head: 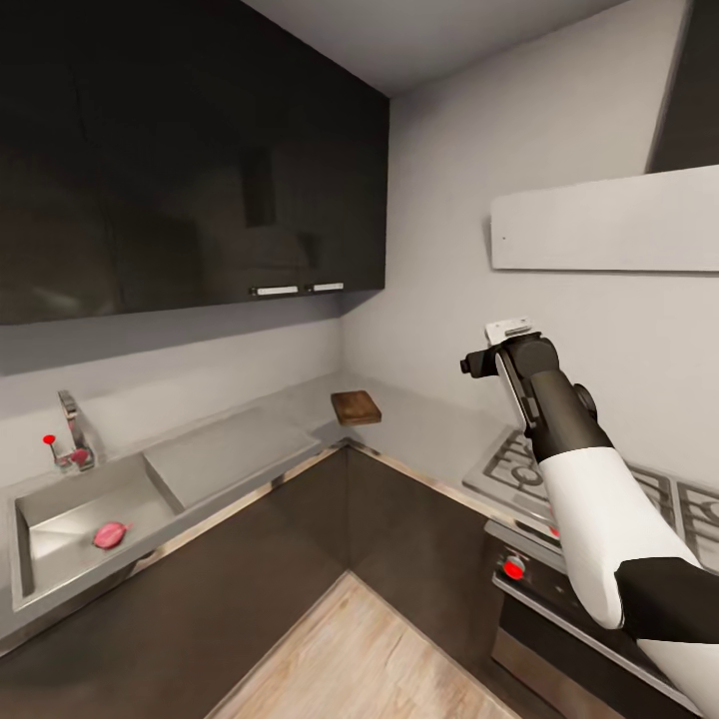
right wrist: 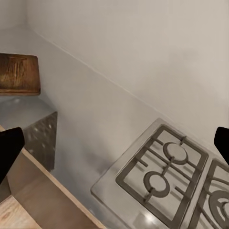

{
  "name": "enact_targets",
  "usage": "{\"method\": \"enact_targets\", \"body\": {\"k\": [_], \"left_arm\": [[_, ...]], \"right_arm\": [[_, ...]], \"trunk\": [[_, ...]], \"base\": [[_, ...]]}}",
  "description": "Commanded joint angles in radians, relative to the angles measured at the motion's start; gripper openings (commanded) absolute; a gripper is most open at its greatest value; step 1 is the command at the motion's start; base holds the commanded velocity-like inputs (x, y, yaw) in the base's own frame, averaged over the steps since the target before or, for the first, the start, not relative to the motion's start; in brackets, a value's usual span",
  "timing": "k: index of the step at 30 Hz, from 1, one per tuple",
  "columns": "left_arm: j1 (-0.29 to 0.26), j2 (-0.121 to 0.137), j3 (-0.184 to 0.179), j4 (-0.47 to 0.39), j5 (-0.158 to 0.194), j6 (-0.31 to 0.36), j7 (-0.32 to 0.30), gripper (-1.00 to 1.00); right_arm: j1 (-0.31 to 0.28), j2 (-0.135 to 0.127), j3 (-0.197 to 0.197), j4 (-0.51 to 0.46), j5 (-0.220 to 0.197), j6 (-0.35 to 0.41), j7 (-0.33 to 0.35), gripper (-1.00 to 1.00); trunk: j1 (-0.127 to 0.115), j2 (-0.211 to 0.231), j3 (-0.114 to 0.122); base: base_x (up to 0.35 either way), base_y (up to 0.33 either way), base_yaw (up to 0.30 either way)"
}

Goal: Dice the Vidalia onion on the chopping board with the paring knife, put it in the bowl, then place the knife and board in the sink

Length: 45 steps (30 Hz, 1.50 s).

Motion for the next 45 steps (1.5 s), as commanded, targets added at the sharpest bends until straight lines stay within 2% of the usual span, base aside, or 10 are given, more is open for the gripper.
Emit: {"method": "enact_targets", "body": {"k": [1, 2, 6, 21, 24, 25, 29, 36, 39, 45], "left_arm": [[0.000, 0.001, -0.001, 0.006, 0.007, -0.045, 0.001, 1.00], [0.000, 0.001, -0.001, 0.034, 0.007, -0.105, 0.002, 1.00], [0.000, 0.001, -0.001, 0.137, 0.006, -0.183, 0.003, 1.00], [0.000, 0.001, -0.002, 0.290, 0.004, -0.194, 0.003, 1.00], [0.000, 0.001, -0.002, 0.325, 0.002, -0.156, 0.003, 1.00], [0.000, 0.001, -0.002, 0.341, 0.000, -0.089, 0.003, 1.00], [0.000, 0.001, -0.002, 0.350, -0.002, 0.020, 0.003, 1.00], [0.000, 0.000, -0.006, 0.353, -0.001, 0.049, 0.003, 1.00], [0.000, 0.000, -0.023, 0.355, 0.000, 0.058, 0.003, 1.00], [0.000, 0.000, -0.041, 0.358, 0.000, 0.118, 0.003, 1.00]], "right_arm": [[0.000, -0.001, 0.003, 0.000, 0.009, 0.004, 0.006, 1.00], [0.000, -0.001, 0.003, 0.000, 0.009, 0.004, 0.006, 1.00], [0.000, -0.001, 0.003, 0.000, 0.009, 0.004, 0.005, 1.00], [0.000, 0.001, 0.003, 0.000, 0.010, 0.011, 0.004, 1.00], [0.000, 0.000, 0.003, 0.001, 0.010, 0.011, 0.003, 1.00], [0.000, -0.001, 0.003, 0.001, 0.010, 0.011, 0.003, 1.00], [0.000, -0.001, 0.003, 0.002, 0.010, 0.011, 0.004, 1.00], [0.000, 0.000, 0.003, 0.006, 0.010, 0.011, 0.004, 1.00], [0.000, 0.000, 0.003, 0.010, 0.010, 0.011, 0.003, 1.00], [0.000, 0.001, 0.003, 0.011, 0.010, 0.010, 0.003, 1.00]], "trunk": [[0.000, 0.000, 0.000], [0.000, 0.000, 0.000], [0.000, 0.000, 0.000], [0.000, 0.000, 0.000], [0.000, 0.000, 0.000], [0.000, 0.000, 0.000], [0.000, 0.000, 0.000], [0.000, 0.000, 0.000], [0.000, 0.000, 0.000], [0.000, 0.000, 0.000]], "base": [[0.047, 0.000, 0.000], [0.029, 0.000, 0.000], [0.051, 0.000, 0.000], [0.119, 0.000, 0.000], [0.176, 0.000, 0.000], [0.171, 0.000, 0.000], [0.091, 0.000, 0.000], [0.012, 0.000, 0.000], [0.001, 0.000, 0.000], [0.000, 0.000, 0.000]]}}
